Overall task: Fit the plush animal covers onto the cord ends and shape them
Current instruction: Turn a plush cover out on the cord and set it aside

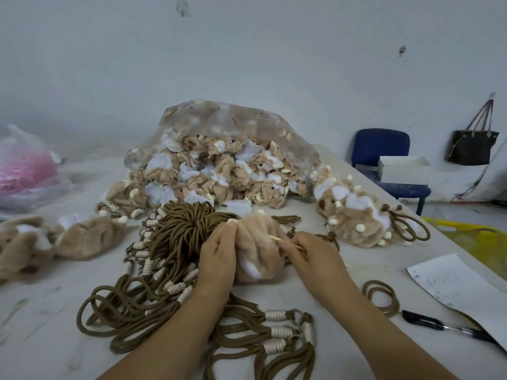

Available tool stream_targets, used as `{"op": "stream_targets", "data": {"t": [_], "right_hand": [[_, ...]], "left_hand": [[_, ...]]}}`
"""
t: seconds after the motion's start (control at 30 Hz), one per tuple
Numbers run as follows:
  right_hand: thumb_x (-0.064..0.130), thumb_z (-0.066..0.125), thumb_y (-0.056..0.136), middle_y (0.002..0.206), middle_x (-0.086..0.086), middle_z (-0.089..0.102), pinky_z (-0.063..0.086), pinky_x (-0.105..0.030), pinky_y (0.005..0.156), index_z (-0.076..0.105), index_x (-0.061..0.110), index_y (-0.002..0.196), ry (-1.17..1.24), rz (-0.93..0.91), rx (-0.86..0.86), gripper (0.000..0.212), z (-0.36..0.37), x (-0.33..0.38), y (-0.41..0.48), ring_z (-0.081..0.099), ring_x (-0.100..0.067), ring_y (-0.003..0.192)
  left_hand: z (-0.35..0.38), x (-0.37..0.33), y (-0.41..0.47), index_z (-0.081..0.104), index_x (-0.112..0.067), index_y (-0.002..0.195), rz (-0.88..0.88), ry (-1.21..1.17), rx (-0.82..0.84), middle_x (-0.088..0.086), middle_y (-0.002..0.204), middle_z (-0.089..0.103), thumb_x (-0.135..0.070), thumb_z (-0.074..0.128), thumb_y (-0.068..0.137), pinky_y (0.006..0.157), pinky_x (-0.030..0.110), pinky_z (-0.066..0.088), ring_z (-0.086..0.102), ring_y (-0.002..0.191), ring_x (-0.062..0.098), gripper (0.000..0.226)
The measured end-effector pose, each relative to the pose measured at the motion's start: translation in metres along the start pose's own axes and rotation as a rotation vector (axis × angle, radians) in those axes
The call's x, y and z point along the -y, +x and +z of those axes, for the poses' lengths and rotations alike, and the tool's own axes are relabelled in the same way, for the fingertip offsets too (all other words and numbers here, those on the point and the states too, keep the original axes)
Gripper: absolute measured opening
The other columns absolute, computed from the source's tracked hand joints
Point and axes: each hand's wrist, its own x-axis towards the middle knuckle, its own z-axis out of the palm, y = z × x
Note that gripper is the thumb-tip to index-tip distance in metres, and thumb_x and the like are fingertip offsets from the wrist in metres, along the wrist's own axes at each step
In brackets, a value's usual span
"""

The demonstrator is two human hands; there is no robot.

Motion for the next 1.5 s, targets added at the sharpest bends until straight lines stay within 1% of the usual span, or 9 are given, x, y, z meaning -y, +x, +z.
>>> {"op": "stream_targets", "data": {"t": [0.1, 0.2, 0.5, 0.63, 0.73, 0.93, 1.03, 1.27, 1.5], "right_hand": [[0.043, 0.048, 0.095, 0.071, 0.009, 0.054, 0.039, -0.038, 0.076, 0.055, 0.021, 0.072, 0.024, 0.008, -0.03, 0.032, 0.008, -0.007, -0.009, 0.051, -0.01, 0.072], [0.046, 0.043, 0.095, 0.075, 0.009, 0.055, 0.03, -0.034, 0.078, 0.058, 0.022, 0.075, -0.055, 0.005, -0.076, 0.035, 0.011, -0.011, -0.011, 0.052, -0.01, 0.077], [0.055, 0.032, 0.091, 0.069, 0.013, 0.046, 0.029, -0.033, 0.07, 0.052, 0.029, 0.071, -0.19, -0.013, -0.224, 0.038, 0.013, -0.012, -0.015, 0.047, -0.01, 0.068], [0.058, 0.031, 0.095, 0.067, 0.013, 0.043, 0.024, -0.031, 0.069, 0.048, 0.03, 0.071, -0.232, -0.019, -0.248, 0.041, 0.014, -0.012, -0.015, 0.05, -0.013, 0.068], [0.055, 0.03, 0.094, 0.067, 0.013, 0.041, 0.022, -0.03, 0.068, 0.046, 0.031, 0.071, -0.255, -0.034, -0.264, 0.037, 0.015, -0.011, -0.016, 0.05, -0.013, 0.068], [0.057, 0.029, 0.096, 0.069, 0.012, 0.044, 0.03, -0.034, 0.07, 0.049, 0.026, 0.072, -0.255, -0.018, -0.256, 0.044, 0.01, -0.009, -0.021, 0.052, -0.016, 0.069], [0.056, 0.031, 0.091, 0.067, 0.011, 0.043, 0.024, -0.032, 0.069, 0.044, 0.029, 0.069, -0.252, -0.006, -0.235, 0.038, 0.007, -0.004, -0.018, 0.048, -0.013, 0.068], [0.059, 0.034, 0.088, 0.06, 0.009, 0.042, 0.026, -0.034, 0.07, 0.045, 0.026, 0.062, -0.141, 0.028, -0.197, 0.043, 0.01, -0.008, -0.008, 0.044, -0.009, 0.062], [0.051, 0.048, 0.088, 0.055, 0.008, 0.037, 0.026, -0.032, 0.064, 0.034, 0.03, 0.057, -0.131, -0.048, -0.163, 0.04, 0.013, -0.008, 0.012, 0.039, -0.009, 0.055]], "left_hand": [[0.0, 0.002, -0.001, 0.064, -0.024, 0.07, -0.067, -0.011, 0.033, -0.012, 0.075, 0.067, -0.02, 0.043, 0.102, 0.075, 0.014, 0.048, 0.06, 0.077, -0.002, 0.039], [-0.001, 0.004, 0.002, 0.066, -0.023, 0.078, -0.095, 0.014, 0.049, -0.008, 0.087, 0.069, -0.022, 0.043, 0.102, 0.083, 0.02, 0.048, 0.061, 0.088, 0.002, 0.034], [0.0, 0.006, 0.004, 0.042, -0.03, 0.051, -0.03, 0.121, 0.035, -0.013, 0.052, 0.041, -0.02, 0.043, 0.098, 0.055, 0.023, 0.035, 0.037, 0.053, 0.002, 0.049], [0.0, 0.008, 0.004, 0.057, -0.023, 0.059, -0.075, 0.035, 0.027, -0.01, 0.06, 0.056, -0.031, 0.049, 0.1, 0.062, 0.026, 0.046, 0.052, 0.062, 0.002, 0.043], [0.0, 0.009, 0.004, 0.067, -0.022, 0.074, -0.028, 0.099, 0.085, -0.003, 0.072, 0.066, -0.036, 0.053, 0.099, 0.066, 0.018, 0.049, 0.06, 0.07, 0.001, 0.032], [0.003, 0.009, 0.003, 0.06, -0.008, 0.071, -0.027, 0.147, 0.073, -0.002, 0.062, 0.055, -0.03, 0.058, 0.096, 0.057, 0.016, 0.042, 0.049, 0.059, 0.002, 0.033], [0.002, 0.008, 0.004, 0.066, -0.018, 0.07, -0.067, 0.11, 0.057, -0.006, 0.064, 0.062, -0.029, 0.057, 0.097, 0.061, 0.014, 0.046, 0.056, 0.063, 0.0, 0.03], [0.0, 0.001, 0.007, 0.062, -0.011, 0.079, -0.013, 0.129, -0.002, 0.01, 0.079, 0.062, -0.037, 0.048, 0.099, 0.072, 0.035, 0.049, 0.057, 0.073, 0.013, 0.035], [-0.001, -0.004, 0.01, 0.055, 0.003, 0.084, 0.006, 0.101, -0.028, 0.016, 0.077, 0.053, -0.022, 0.04, 0.104, 0.069, 0.027, 0.045, 0.051, 0.073, 0.012, 0.036]]}}
